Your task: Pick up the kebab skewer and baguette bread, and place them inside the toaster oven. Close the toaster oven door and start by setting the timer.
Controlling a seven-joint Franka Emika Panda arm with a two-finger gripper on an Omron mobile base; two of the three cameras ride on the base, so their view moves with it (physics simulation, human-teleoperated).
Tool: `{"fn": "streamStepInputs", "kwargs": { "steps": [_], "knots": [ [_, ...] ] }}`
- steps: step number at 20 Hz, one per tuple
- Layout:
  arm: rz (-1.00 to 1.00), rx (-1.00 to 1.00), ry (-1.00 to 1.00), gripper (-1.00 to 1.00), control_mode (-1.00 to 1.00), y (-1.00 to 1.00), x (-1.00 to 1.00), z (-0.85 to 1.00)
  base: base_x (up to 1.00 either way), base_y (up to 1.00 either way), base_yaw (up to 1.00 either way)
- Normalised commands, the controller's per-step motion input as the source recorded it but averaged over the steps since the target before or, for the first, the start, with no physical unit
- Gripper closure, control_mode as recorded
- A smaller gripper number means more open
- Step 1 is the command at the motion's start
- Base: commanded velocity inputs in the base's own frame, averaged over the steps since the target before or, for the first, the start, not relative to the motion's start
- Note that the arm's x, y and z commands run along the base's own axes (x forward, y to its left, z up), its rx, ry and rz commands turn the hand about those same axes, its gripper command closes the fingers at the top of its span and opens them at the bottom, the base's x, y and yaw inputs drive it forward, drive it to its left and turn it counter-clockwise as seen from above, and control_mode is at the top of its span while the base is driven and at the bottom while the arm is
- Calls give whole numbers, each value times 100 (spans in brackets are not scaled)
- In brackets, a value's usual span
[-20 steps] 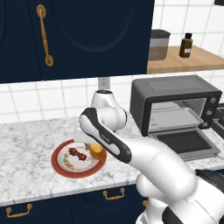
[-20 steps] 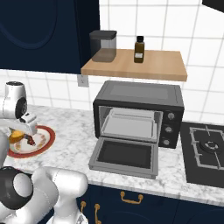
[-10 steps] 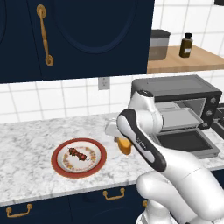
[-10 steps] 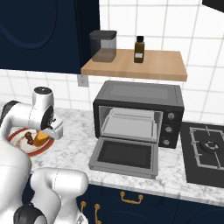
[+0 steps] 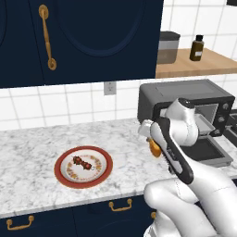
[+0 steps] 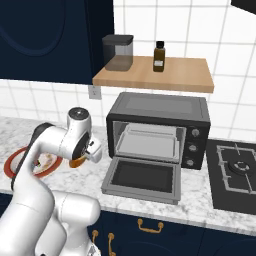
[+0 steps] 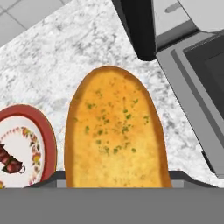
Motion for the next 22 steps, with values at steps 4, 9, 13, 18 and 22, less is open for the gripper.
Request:
{"fn": "streamStepInputs", "kwargs": {
  "steps": [4,9,13,18,22],
  "knots": [
    [-21,6,-18,100,-100,-100,36,1,0,0,0],
    [-30,11,-4,100,-100,-93,50,20,0,0,0],
    [-27,13,3,100,-100,-76,66,39,0,0,0],
    [-25,11,0,100,-100,-64,8,38,0,0,0],
    [-25,10,-13,100,-100,-27,-3,0,0,0,0]
  ]
}}
